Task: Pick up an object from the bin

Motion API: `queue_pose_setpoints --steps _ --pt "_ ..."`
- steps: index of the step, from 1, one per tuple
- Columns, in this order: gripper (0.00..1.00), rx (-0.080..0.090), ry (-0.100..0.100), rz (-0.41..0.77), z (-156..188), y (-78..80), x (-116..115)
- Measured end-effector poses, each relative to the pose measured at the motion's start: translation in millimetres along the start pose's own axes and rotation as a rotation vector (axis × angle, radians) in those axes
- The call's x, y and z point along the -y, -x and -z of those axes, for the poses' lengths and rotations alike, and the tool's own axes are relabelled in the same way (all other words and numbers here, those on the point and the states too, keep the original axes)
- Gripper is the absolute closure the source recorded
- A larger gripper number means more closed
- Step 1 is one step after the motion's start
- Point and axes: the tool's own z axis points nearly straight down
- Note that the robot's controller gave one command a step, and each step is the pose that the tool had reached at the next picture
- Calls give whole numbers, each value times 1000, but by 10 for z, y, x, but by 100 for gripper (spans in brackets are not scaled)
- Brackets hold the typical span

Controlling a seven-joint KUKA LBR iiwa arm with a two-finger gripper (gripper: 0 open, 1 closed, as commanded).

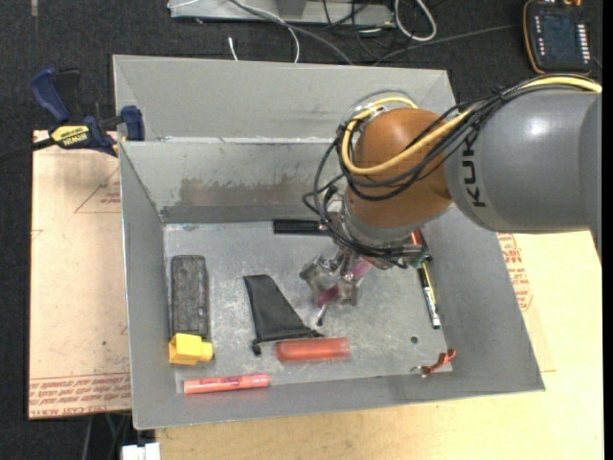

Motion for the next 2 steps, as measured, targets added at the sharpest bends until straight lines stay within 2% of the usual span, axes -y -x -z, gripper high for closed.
queue_pose_setpoints --steps 2 --pt "100 5 -4 -2 783 15 2"
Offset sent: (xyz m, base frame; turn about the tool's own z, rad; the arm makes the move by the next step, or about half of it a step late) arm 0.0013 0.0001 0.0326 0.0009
